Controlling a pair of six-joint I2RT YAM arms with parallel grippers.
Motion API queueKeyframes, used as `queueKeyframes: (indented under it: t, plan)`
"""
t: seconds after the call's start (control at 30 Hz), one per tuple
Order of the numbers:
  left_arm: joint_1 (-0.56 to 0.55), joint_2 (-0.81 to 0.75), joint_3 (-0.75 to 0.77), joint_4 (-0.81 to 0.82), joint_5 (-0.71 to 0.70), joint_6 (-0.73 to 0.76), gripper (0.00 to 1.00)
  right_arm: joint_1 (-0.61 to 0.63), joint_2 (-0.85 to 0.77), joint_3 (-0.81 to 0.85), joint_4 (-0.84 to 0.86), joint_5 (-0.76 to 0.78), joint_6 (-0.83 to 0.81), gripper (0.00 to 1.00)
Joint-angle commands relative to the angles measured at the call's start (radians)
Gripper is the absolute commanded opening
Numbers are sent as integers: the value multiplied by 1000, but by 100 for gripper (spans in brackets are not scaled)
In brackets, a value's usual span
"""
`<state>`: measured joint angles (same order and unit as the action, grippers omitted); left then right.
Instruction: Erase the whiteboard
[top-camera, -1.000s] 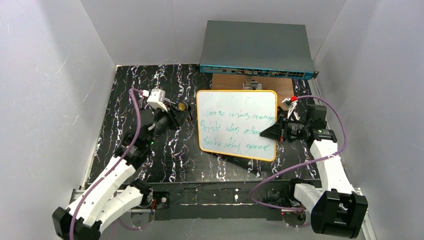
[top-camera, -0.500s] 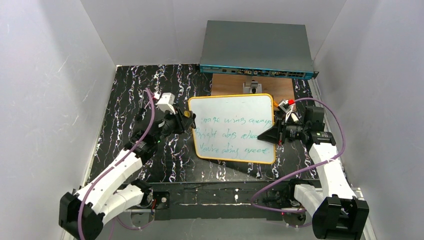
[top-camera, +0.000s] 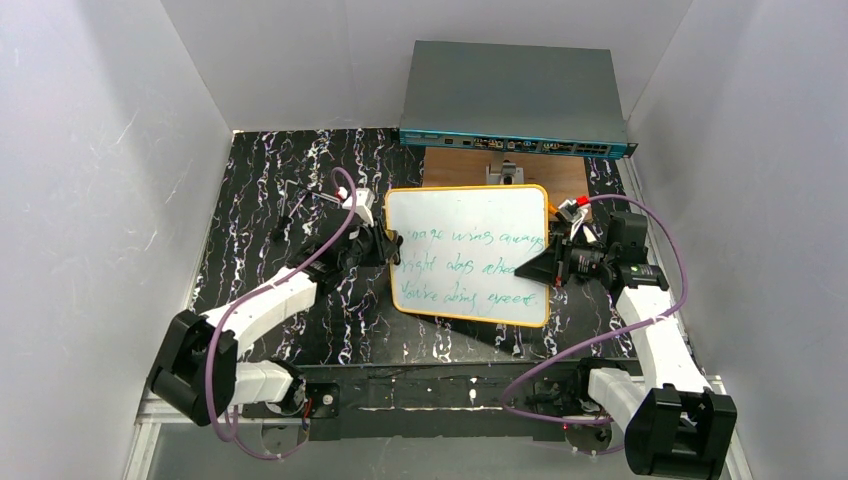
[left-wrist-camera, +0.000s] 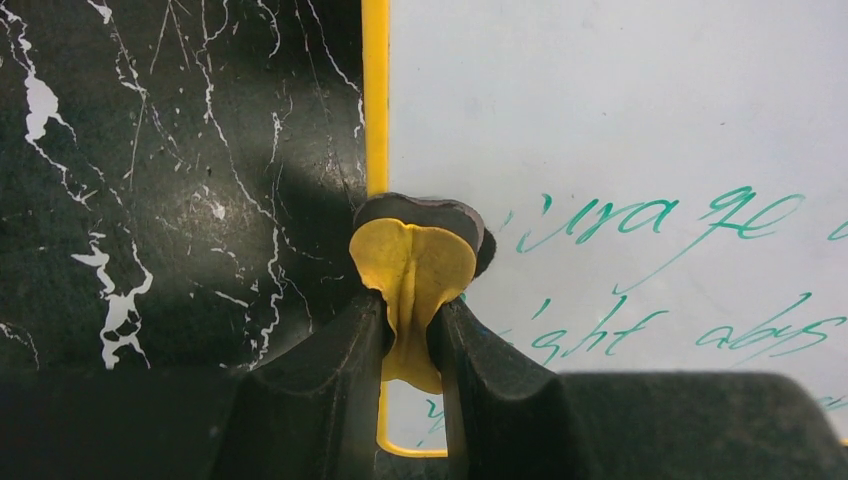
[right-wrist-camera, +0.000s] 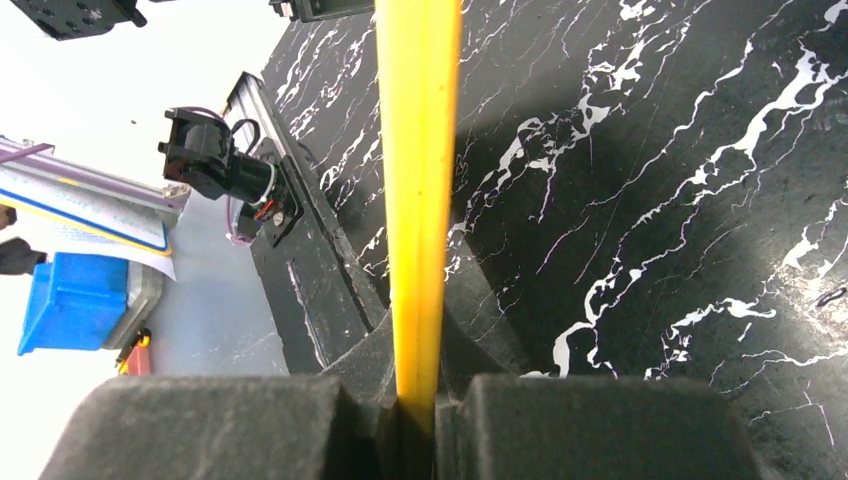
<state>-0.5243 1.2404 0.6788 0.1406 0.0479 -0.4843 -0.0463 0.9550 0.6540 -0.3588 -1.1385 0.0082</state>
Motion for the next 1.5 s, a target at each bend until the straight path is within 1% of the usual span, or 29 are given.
queueKeyframes:
  t: [0.0,0.07,0.17,0.23,0.57,0.7,0.83,0.9,1.0,1.1,1.17,1.27,1.33,1.4,1.47]
  plan:
    - [6,31,47,53,32,-2,0,0,-3,16,93,-90,21,1]
    - [6,38,46,60,40,-2,0,2,2,24,59,-66,-3,1]
    - [6,39,43,77,53,0,0,8,15,38,7,-50,-88,1]
    - [6,47,57,84,60,5,0,12,18,41,-5,-45,-107,1]
    - [6,154,204,120,75,2,0,15,16,45,-21,-43,-128,1]
    - [6,154,189,103,93,1,0,15,16,48,-23,-42,-129,1]
    - [-16,117,120,44,125,14,0,14,20,49,-25,-46,-131,1]
    - [-46,118,94,53,162,13,0,14,23,49,-22,-51,-129,1]
    - [-94,159,120,59,165,24,0,14,34,51,-23,-60,-129,1]
    - [-107,191,176,87,170,2,0,14,31,49,-25,-57,-129,1]
    - [-107,199,227,59,137,-2,0,14,28,49,-25,-56,-129,1]
    - [-89,180,274,-49,-71,-4,0,14,24,50,-26,-53,-131,1]
    - [-42,162,274,-96,-157,-14,0,14,22,50,-28,-52,-132,1]
    - [0,149,257,-112,-191,-11,0,14,20,49,-28,-56,-132,1]
    - [30,151,257,-119,-158,1,0,14,21,50,-28,-59,-132,1]
